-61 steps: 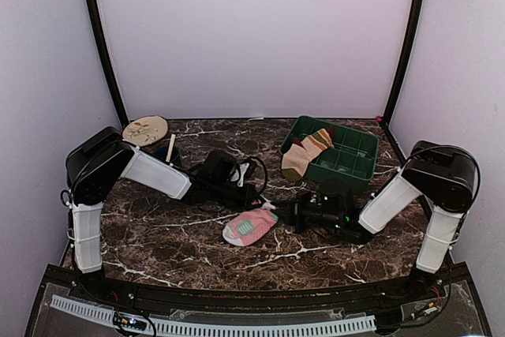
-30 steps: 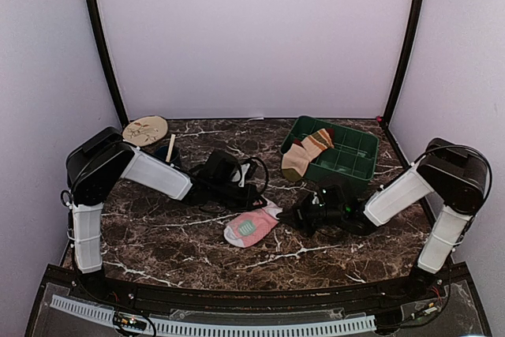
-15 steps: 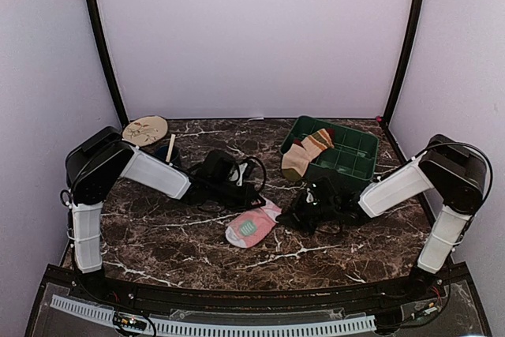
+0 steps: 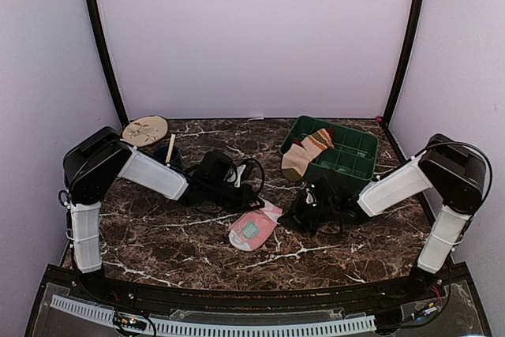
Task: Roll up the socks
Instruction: Roll the sock at the center of the board.
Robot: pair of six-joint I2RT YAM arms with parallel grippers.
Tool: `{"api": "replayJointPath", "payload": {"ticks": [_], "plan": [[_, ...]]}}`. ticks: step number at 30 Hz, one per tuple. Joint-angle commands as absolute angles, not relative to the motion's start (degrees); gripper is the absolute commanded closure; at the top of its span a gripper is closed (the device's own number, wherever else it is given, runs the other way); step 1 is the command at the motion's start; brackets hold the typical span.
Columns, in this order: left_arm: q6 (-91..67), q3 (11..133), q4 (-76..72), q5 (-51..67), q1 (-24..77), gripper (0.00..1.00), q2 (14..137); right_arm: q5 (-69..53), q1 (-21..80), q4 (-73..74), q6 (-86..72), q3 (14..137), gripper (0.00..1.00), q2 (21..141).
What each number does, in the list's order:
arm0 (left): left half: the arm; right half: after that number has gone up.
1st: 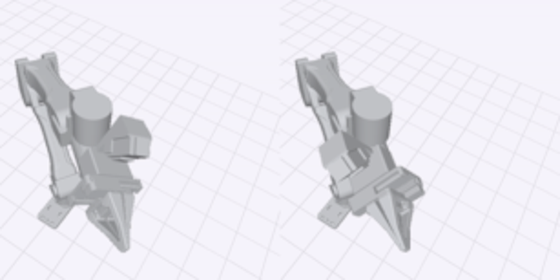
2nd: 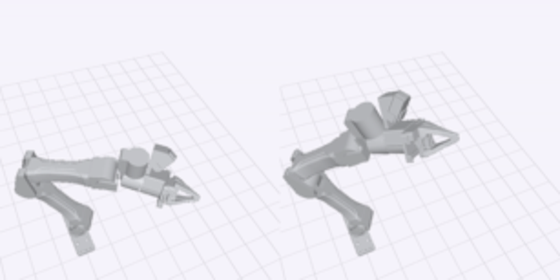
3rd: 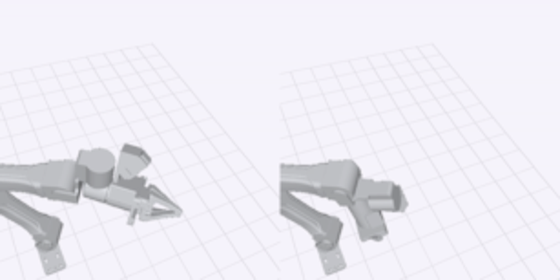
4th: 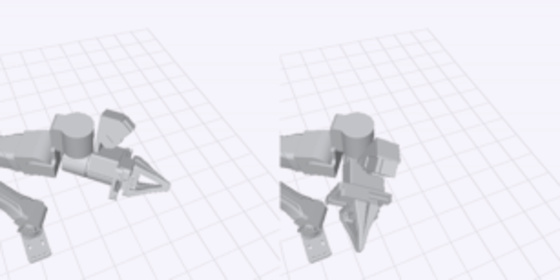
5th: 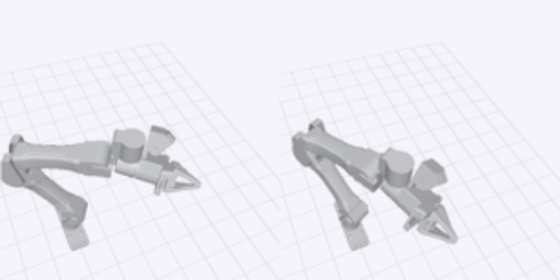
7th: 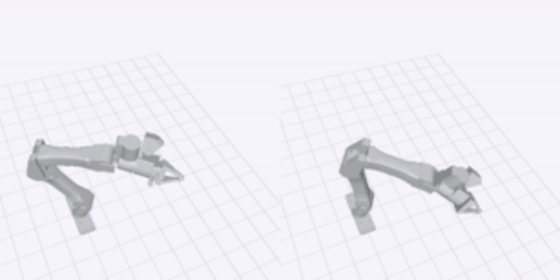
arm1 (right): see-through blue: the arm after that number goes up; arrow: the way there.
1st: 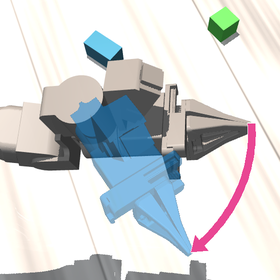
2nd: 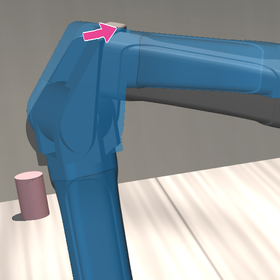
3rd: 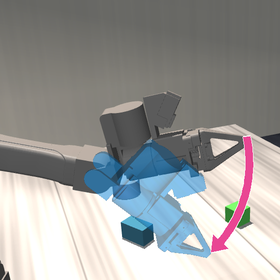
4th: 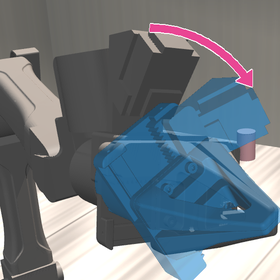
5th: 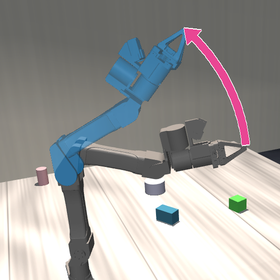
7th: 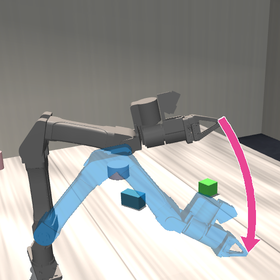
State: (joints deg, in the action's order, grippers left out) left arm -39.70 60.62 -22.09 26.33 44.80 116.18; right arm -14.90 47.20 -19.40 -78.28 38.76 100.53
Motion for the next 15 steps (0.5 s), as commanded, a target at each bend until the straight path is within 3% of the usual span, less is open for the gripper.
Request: {"api": "replayJointPath", "payload": {"ticks": [1,15], "plan": [[-39.4,59.2,-21.0,27.2,44.2,1.0,113.8,-10.6,46.6,-13.2,-77.6,38.4,1.0,102.5],[-41.4,59.2,-15.7,26.2,43.3,0.97,113.4,-8.2,46.6,-7.7,-74.6,41.4,1.0,103.4]]}}
